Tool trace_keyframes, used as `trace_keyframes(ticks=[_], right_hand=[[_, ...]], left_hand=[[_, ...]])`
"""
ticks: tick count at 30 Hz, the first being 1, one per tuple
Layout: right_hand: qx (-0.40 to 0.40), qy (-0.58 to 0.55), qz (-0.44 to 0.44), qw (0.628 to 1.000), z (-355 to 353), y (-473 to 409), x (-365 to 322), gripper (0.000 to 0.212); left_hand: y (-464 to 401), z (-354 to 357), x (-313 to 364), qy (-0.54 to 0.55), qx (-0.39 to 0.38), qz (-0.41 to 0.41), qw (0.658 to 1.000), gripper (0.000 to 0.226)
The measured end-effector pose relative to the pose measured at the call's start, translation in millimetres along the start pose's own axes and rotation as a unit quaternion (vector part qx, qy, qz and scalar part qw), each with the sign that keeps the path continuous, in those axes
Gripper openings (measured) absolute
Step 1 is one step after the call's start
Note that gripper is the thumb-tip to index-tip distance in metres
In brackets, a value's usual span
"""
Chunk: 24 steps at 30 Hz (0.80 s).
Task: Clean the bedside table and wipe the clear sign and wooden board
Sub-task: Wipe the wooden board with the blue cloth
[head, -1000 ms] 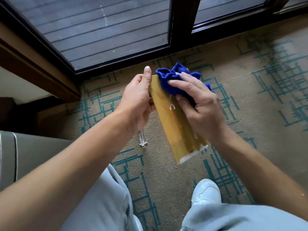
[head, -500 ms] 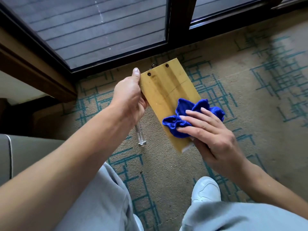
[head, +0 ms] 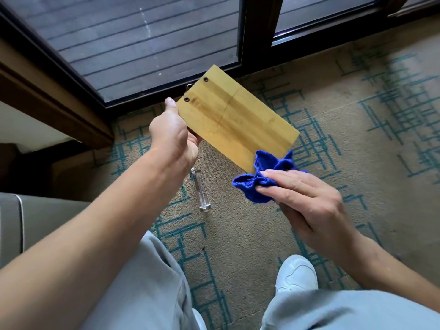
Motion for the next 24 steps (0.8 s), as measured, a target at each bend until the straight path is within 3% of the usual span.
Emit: trace_keyframes(ticks=[4,8,11,14,21,23,24], right_hand=[[0.019,-0.040,0.047,0.998,-2.0,1.0,10.9,0.028],[0.133,-0.005,0.165,0.977,-37.1,-0.9,50.9,0.031],[0.189,-0.046,0.259,0.946,-43.8,-3.6,91.2,0.030],[0.158,-0.063,0.289,0.942,-26.3,-8.3,99.4,0.029],[0.066,-0.140,0.232,0.960,28.6,-4.2,64.7,0.026],[0.124,-0.193,0.292,0.929,26.5,10.9,74.0,0.027],[0.176,-0.235,0.344,0.892,23.6,23.0,85.2,0.029]], left_hand=[[-0.7,1.7,2.8,0.006,0.006,-0.001,1.000,0.035],[3.0,12.0,-4.3,-0.027,-0.031,-0.008,0.999,0.033],[7.1,21.4,-9.1,-0.020,-0.071,-0.020,0.997,0.039],[11.2,30.7,-8.4,-0.008,-0.103,-0.022,0.994,0.046],[12.6,37.5,-5.8,0.006,-0.142,-0.028,0.989,0.051],[13.9,40.3,-2.9,0.012,-0.154,-0.019,0.988,0.050],[14.7,41.6,-1.1,0.018,-0.161,-0.016,0.987,0.050]])
Point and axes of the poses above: each hand's wrist, its own y-axis away from the middle knuckle, its own z-axis out of the palm, x = y × z, the point moved 10 cm from there along -y, towards the middle knuckle, and after that the axes turned 13 degrees about -z, right-handed, at the moved point
